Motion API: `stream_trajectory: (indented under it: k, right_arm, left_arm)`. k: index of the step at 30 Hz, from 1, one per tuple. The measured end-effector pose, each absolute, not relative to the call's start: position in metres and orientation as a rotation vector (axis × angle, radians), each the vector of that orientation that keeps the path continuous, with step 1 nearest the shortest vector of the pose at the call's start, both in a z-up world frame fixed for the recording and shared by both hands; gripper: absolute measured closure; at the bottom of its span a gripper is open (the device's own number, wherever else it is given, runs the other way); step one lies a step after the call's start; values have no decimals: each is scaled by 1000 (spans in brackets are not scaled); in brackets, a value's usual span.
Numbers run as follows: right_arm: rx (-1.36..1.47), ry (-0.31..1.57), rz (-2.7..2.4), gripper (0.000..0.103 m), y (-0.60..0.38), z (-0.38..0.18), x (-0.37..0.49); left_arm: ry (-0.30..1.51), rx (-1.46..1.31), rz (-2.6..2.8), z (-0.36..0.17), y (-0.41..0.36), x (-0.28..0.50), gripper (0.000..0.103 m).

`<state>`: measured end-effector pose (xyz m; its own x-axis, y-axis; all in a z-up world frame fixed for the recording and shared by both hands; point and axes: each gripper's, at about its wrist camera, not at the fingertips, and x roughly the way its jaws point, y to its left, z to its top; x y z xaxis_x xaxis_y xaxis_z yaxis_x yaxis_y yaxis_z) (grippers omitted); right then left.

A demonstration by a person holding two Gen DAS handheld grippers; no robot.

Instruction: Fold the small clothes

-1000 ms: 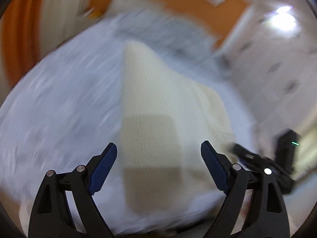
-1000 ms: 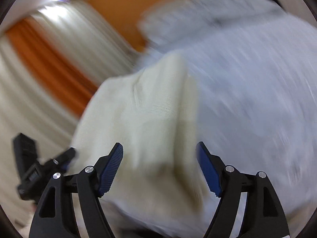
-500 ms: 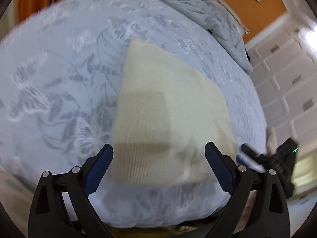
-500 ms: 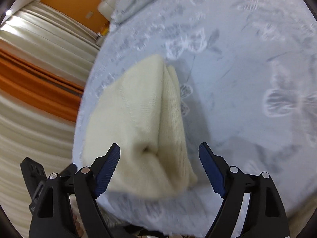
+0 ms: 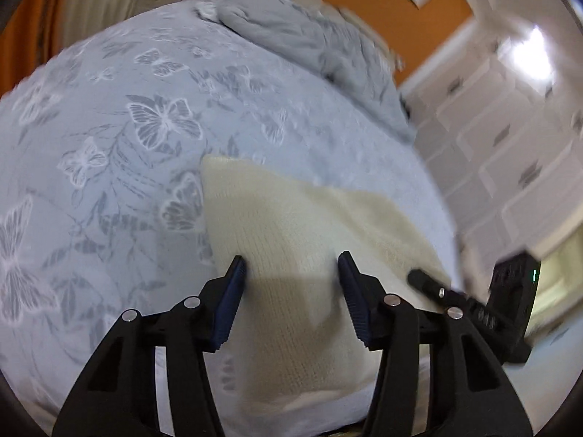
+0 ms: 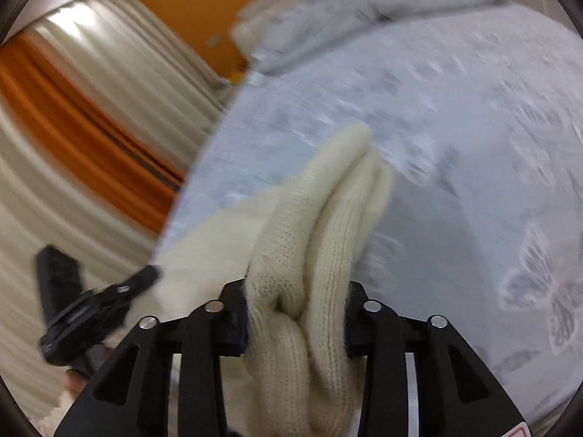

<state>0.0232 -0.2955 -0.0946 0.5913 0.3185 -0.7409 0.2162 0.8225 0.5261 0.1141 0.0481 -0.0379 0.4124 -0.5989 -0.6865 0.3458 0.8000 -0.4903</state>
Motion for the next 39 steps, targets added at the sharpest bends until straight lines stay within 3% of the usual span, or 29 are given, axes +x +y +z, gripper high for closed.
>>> stream_trajectory:
  k: [2, 4, 7, 9, 11, 12, 13, 14, 15, 18, 21, 22, 23, 24, 25, 26, 28, 32, 35, 39]
  right_arm:
    - [709, 1127, -15, 53, -314, -147, 25]
    - [820, 993, -23, 53, -327, -130, 3]
    - [737, 838, -21, 56, -320, -78, -18]
    - [674, 838, 27, 64, -305, -62, -18]
    - [532, 908, 37, 82, -279, -63, -8]
    - [467, 954, 25, 87, -270, -73, -7]
    - [412, 1034, 2, 99, -262, -94, -4]
    - [399, 1102, -10, 103, -260, -116, -4]
    - [419, 1127, -5, 103, -260, -131, -5]
    - [482, 1047, -4, 103, -264, -109, -21]
    - [462, 1018, -19, 82, -273, -90, -31]
    - [482, 1024, -22, 63, -278, -93, -31]
    - [511, 1043, -16, 54, -283, -99, -31]
    - [549, 1083, -10, 55, -285, -115, -27]
    - [561, 1105, -15, 58, -285, -124, -25]
    - [561, 1114, -23, 70, -282, -132, -23]
    - [601, 1102, 11, 85, -276, -125, -28]
    - [519, 1108, 16, 88, -256, -117, -27]
    - [582, 1124, 9, 93, -266, -143, -26]
    - [600, 1113, -11, 85, -268, -124, -31]
  left_arm:
    - [1084, -209, -522, -73, 37, 116, 50]
    - [1108, -291, -485, -92, 47, 108, 47]
    - [1085, -320, -429, -79, 63, 96, 42]
    - [1063, -274, -401, -69, 65, 86, 42]
    - [1052, -196, -379, -62, 55, 78, 42]
    - [1048, -168, -374, -58, 50, 75, 42]
    - [1041, -132, -370, -55, 43, 70, 39]
    - [1038, -101, -367, -54, 38, 67, 35]
    - [1040, -71, -368, -54, 31, 61, 33]
    - [1091, -46, -392, -61, 22, 49, 33]
    - [1119, -69, -398, -68, 28, 34, 24]
    - [1135, -83, -404, -75, 31, 30, 24]
    - [1150, -82, -401, -81, 32, 29, 24]
    - [1169, -60, -372, -90, 33, 29, 26]
    - [1173, -46, -349, -97, 34, 33, 36]
    - [1168, -40, -330, -101, 36, 38, 46]
    - [1163, -55, -278, -104, 44, 52, 53]
    - [1154, -61, -224, -105, 60, 71, 52]
    - [1177, -25, -182, -122, 59, 67, 44]
    - [1138, 14, -191, -107, 54, 56, 44]
